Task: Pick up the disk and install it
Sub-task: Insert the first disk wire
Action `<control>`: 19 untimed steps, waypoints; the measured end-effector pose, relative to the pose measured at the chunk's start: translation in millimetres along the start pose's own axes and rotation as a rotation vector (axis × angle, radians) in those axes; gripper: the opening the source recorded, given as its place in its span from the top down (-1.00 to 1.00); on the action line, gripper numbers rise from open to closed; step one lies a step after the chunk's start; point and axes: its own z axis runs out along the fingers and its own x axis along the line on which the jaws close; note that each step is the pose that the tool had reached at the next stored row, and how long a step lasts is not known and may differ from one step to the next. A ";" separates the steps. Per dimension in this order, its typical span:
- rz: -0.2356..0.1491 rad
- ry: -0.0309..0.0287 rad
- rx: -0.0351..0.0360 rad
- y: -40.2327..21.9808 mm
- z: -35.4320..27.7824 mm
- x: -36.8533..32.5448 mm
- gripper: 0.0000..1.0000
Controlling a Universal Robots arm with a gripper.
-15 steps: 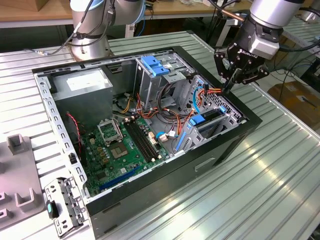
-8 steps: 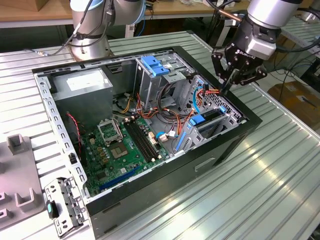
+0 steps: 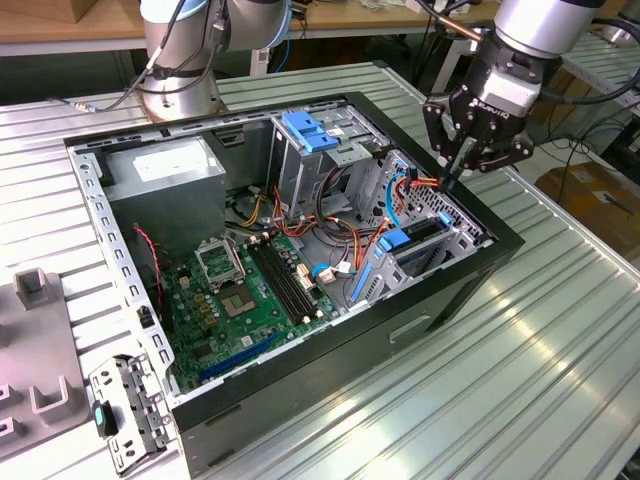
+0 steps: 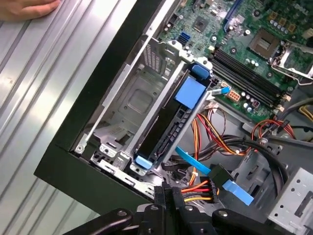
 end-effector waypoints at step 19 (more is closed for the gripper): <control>0.174 0.0029 -0.0009 1.0 0.4 -0.6 0.65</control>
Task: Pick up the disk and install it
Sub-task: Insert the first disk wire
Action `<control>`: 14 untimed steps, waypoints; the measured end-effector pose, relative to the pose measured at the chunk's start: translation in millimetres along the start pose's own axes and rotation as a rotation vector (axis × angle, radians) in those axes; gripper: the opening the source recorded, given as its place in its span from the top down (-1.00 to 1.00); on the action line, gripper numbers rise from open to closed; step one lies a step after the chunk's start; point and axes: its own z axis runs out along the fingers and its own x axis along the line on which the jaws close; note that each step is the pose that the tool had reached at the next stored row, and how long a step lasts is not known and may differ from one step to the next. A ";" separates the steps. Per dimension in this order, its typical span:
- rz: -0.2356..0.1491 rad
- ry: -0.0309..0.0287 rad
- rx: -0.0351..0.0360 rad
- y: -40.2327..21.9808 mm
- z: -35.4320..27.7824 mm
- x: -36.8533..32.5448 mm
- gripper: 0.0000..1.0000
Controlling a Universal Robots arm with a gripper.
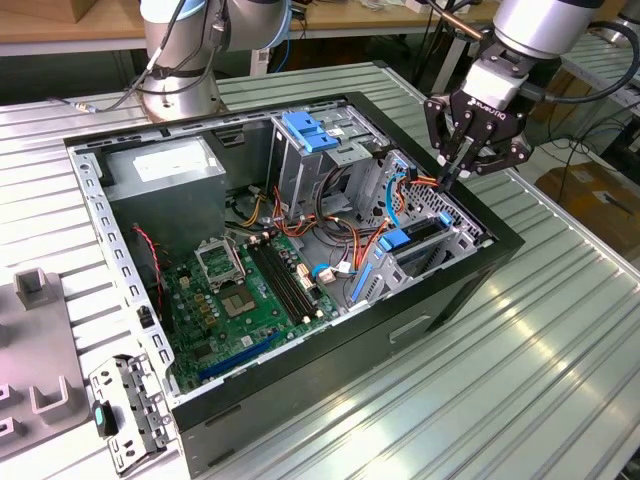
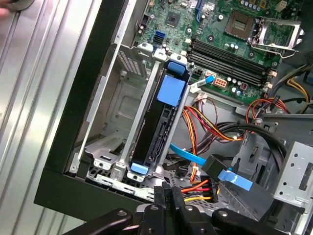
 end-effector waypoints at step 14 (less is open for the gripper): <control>0.089 0.0015 -0.0004 6.8 1.7 -2.7 0.65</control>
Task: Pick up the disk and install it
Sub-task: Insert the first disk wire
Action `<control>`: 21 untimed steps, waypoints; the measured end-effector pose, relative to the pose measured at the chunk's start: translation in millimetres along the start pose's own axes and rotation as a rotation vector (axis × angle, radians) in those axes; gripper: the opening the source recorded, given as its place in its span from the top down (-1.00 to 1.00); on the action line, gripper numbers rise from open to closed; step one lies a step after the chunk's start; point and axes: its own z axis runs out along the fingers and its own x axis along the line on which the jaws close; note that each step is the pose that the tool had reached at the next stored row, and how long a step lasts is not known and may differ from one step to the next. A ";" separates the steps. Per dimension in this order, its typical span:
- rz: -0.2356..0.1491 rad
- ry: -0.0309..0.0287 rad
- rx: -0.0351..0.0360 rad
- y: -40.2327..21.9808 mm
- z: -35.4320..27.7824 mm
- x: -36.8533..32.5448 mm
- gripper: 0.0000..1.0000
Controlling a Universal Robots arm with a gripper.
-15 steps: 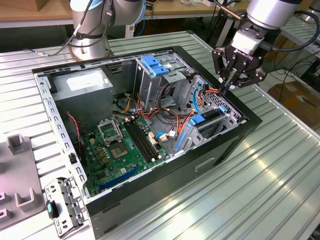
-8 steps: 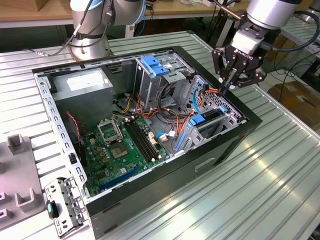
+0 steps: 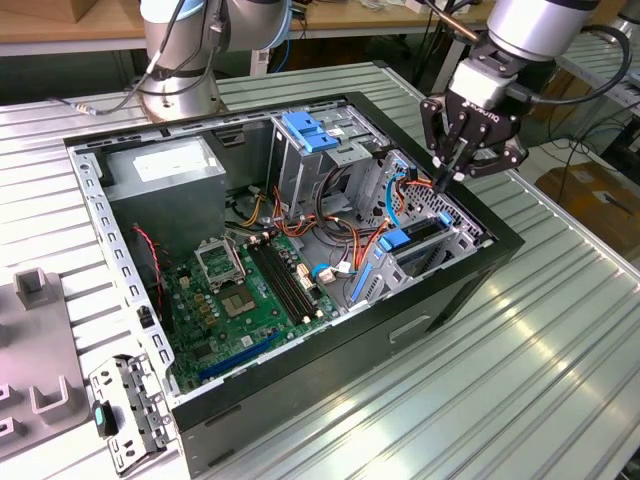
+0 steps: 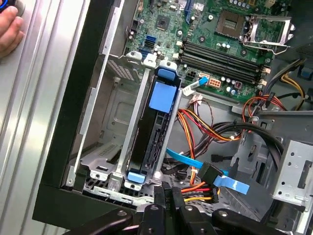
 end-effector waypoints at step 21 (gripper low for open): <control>0.215 -0.0188 0.0122 29.2 22.9 14.4 0.65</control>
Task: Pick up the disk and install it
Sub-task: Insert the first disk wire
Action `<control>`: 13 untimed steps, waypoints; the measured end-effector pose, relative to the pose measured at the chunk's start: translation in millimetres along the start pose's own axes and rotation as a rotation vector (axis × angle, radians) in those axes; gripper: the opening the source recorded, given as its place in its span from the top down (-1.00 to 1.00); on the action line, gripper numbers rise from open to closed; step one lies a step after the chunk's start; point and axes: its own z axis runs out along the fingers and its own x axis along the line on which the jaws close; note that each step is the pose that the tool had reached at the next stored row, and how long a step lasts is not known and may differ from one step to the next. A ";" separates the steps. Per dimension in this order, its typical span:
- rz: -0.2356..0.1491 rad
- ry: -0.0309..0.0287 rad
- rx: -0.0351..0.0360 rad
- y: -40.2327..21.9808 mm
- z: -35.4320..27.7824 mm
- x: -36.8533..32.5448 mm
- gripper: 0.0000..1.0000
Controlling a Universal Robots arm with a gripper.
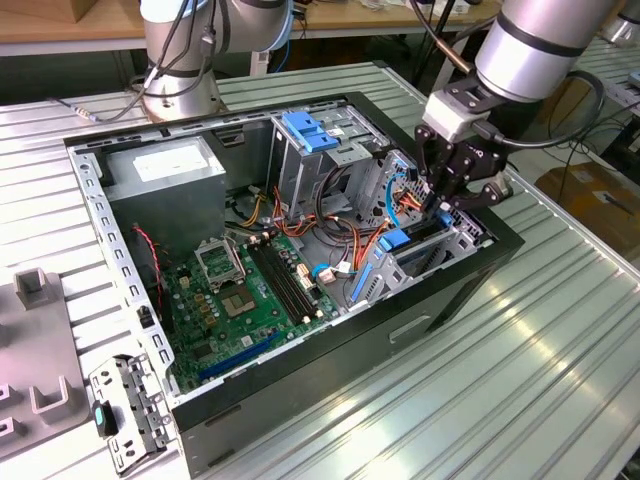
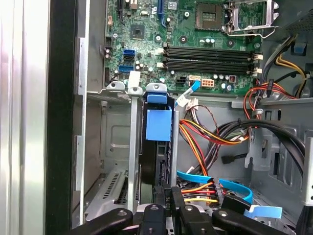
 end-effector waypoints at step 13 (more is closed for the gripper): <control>0.023 0.0008 0.0004 1.0 3.7 1.8 0.65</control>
